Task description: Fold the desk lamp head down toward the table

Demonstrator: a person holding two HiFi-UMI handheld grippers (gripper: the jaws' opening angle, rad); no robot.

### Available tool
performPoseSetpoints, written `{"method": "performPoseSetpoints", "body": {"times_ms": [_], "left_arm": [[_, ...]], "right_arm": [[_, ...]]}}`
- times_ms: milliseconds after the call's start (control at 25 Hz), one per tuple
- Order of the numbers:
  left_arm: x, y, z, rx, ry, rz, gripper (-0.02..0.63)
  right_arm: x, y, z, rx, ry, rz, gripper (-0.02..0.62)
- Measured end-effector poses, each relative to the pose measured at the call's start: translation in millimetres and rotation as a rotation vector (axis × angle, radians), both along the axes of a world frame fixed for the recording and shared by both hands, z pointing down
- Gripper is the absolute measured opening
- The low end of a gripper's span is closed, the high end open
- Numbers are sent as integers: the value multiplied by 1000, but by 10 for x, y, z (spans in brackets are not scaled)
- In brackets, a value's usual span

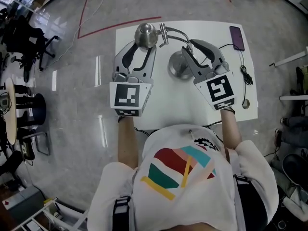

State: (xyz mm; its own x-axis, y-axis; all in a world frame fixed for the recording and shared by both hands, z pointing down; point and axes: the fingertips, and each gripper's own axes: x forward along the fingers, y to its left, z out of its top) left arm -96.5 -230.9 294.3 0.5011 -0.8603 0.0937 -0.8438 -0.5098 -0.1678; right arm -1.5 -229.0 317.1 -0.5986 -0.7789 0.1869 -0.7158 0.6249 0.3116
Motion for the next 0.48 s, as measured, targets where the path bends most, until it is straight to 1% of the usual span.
{"method": "performPoseSetpoints", "body": {"times_ms": [80, 120, 240, 280, 320, 360, 480], "left_arm": [[-21, -3, -4, -7, -3, 3, 186], [-25, -3, -3, -6, -5, 5, 186], [-13, -2, -13, 3, -18, 9, 186], [-15, -2, -12, 5, -21, 8, 186], [-16, -2, -9, 7, -24, 7, 186], [-15, -1, -4, 8, -27, 7, 186], [-10, -3, 4, 12, -44, 8, 185]], "right_arm": [[-89, 35, -259, 90, 31, -40, 104], [-137, 44, -339, 113, 54, -64, 103], [-283, 39, -381, 138, 171, -129, 102], [-316, 33, -371, 149, 218, -142, 62], [-331, 27, -364, 160, 260, -150, 40], [-335, 24, -358, 162, 292, -159, 37], [-338, 18, -361, 148, 337, -183, 35]]}}
